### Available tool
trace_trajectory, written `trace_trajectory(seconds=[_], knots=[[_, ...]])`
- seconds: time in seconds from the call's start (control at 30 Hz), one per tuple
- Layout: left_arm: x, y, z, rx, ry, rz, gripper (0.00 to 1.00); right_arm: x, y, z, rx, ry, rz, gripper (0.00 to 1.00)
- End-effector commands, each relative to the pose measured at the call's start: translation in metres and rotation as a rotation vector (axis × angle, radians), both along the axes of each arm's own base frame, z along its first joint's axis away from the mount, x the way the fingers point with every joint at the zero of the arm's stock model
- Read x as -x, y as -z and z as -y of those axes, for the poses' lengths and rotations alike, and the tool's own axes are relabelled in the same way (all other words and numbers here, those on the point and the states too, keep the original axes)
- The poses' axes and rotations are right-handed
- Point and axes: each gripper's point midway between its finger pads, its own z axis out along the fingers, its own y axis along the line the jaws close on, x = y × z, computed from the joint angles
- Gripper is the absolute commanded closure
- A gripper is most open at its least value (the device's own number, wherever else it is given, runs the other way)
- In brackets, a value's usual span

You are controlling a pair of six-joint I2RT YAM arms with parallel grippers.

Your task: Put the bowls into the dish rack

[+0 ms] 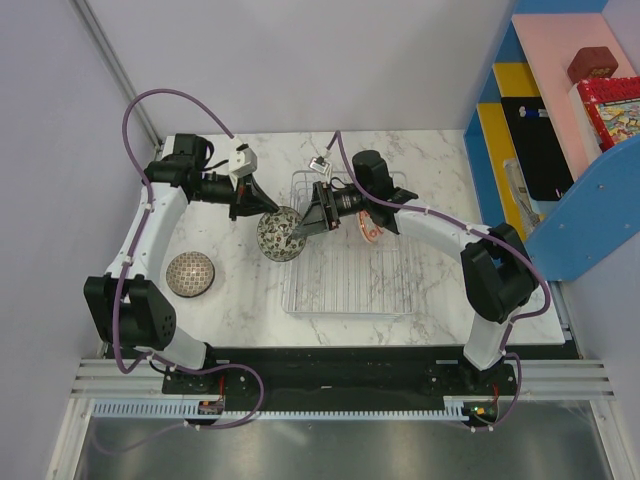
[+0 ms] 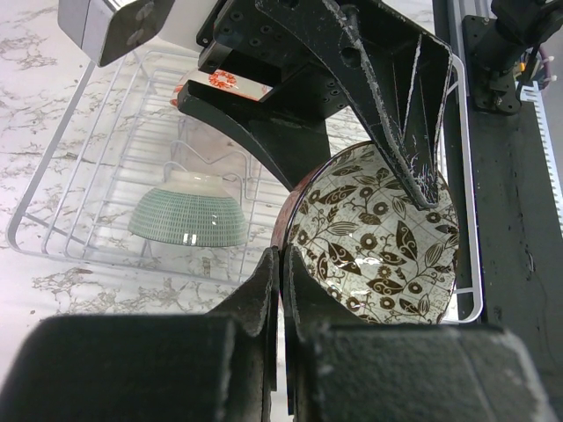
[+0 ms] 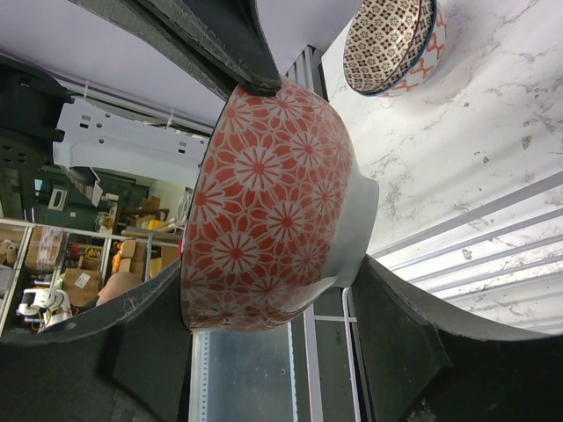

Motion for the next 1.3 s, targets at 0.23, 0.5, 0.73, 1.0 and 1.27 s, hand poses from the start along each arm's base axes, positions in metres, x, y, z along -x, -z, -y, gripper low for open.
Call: trace_trajectory(seconds=[0.23,0.5,0.73,1.0,1.27], knots=[[0.000,-0.007,0.005,0.039,0.015,-0.005,0.98,0.010,-0.028,0.000,-0.084,-0.055,0.099,1.00],[0.001,-0.010,0.007,0.059,0.024,-0.014,0.98,0.006,-0.024,0.000,-0.062,-0.023,0.114,1.00],[0.002,-0.011,0.007,0.057,0.022,-0.015,0.90,0.001,-0.018,-0.002,-0.045,-0.007,0.107,1.00],[0.007,-0.010,0.008,0.068,0.029,-0.020,0.52,-0.004,-0.018,-0.002,-0.031,0.026,0.123,1.00],[0.011,-0.022,0.004,0.078,0.013,-0.009,0.00,-0.013,-0.010,0.000,0.016,0.071,0.154,1.00]])
